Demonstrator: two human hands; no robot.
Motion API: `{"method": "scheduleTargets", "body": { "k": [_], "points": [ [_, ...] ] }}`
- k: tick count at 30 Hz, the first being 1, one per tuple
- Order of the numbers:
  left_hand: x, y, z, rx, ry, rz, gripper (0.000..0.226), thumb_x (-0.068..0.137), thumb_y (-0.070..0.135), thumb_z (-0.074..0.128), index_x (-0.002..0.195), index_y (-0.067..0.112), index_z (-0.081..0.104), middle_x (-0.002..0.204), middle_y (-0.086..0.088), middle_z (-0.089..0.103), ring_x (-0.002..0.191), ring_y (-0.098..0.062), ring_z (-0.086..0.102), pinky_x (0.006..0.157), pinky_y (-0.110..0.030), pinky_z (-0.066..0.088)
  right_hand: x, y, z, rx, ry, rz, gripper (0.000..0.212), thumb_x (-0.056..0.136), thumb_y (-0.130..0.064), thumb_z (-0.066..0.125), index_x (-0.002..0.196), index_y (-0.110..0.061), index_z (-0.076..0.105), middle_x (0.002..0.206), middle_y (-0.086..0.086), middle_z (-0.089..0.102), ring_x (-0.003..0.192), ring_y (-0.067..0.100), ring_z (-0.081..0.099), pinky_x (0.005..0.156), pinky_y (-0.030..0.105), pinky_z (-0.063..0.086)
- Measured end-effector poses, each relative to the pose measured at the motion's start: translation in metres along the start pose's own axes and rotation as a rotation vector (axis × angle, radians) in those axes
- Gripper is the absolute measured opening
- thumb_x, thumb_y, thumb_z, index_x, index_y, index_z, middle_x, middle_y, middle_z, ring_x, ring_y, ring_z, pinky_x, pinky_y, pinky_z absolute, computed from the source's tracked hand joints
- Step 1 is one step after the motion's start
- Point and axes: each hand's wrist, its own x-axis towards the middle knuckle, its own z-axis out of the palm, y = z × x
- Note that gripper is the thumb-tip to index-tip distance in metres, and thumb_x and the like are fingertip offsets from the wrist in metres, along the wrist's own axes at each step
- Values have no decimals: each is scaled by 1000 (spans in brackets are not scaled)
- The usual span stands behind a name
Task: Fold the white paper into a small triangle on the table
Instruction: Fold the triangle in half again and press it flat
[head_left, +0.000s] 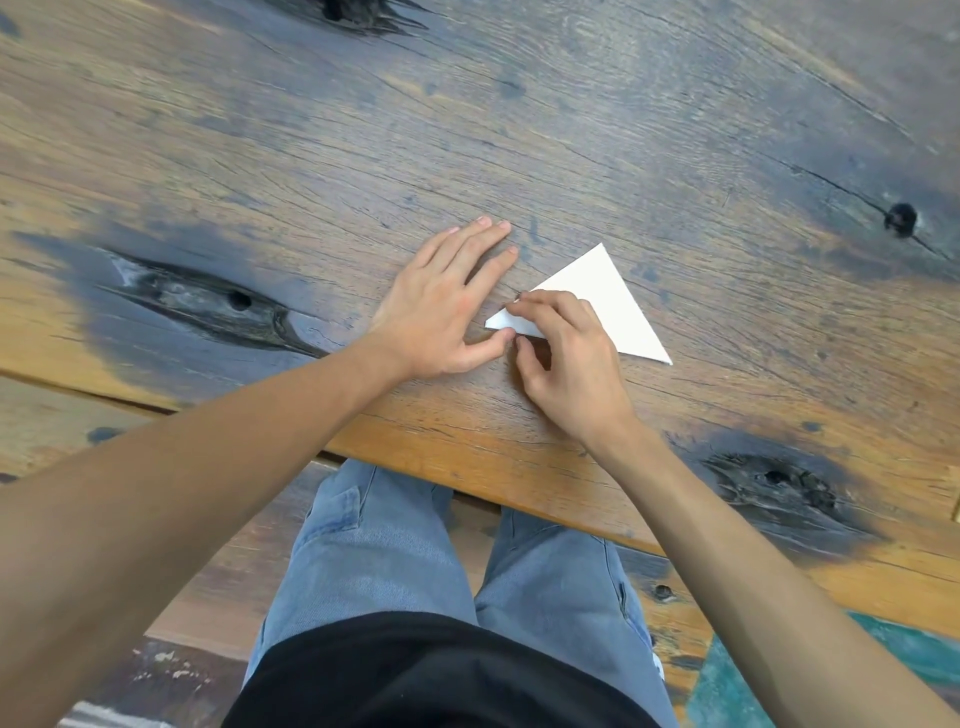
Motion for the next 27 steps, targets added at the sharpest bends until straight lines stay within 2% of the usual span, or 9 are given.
{"method": "scheduleTargets", "body": {
  "k": [5, 10, 14, 17, 20, 27],
  "points": [
    [0, 0, 0, 12, -2, 6, 68, 97, 52, 48, 149, 8, 47, 162, -15, 39, 152, -32, 35, 125, -47, 29, -7, 5, -2, 33, 19, -38, 32, 93, -4, 66, 123, -10, 72, 134, 4, 67, 122, 26, 61, 104, 24, 42],
    [1, 0, -13, -29, -97, 50, 64, 100, 50, 45, 148, 7, 48, 162, -16, 38, 152, -33, 33, 126, -50, 24, -19, 21, -17, 40, 155, 39, 33, 96, -5, 63, 128, -8, 70, 140, 6, 65, 129, 28, 59, 112, 36, 44],
    [7, 28, -17, -11, -39, 153, 58, 102, 45, 39, 144, 7, 52, 162, -11, 40, 154, -28, 32, 126, -54, 22, -27, 45, -30, -64, 186, 156, 43, 102, -15, 56, 144, -9, 59, 156, 6, 53, 144, 29, 47, 118, 38, 34],
    [25, 66, -7, 49, -62, 218, 65, 104, 46, 34, 154, 5, 40, 168, -9, 31, 158, -27, 21, 128, -53, 17, -29, 59, -33, -135, 148, 228, 49, 105, -25, 51, 154, -17, 49, 165, -2, 40, 153, 23, 33, 115, 43, 34],
    [43, 78, 6, 119, -113, 206, 71, 105, 49, 28, 161, 6, 24, 172, -8, 18, 160, -26, 14, 129, -52, 15, -30, 72, -32, -180, 87, 236, 53, 108, -32, 45, 160, -21, 39, 170, -5, 29, 157, 20, 24, 112, 46, 33],
    [53, 60, 24, 164, -191, 239, 73, 105, 54, 19, 164, 13, 11, 174, -5, 10, 161, -24, 8, 129, -51, 13, -40, 88, -20, -288, 119, 160, 57, 109, -32, 39, 164, -23, 28, 172, -4, 23, 159, 18, 21, 112, 42, 31]
  ]
}}
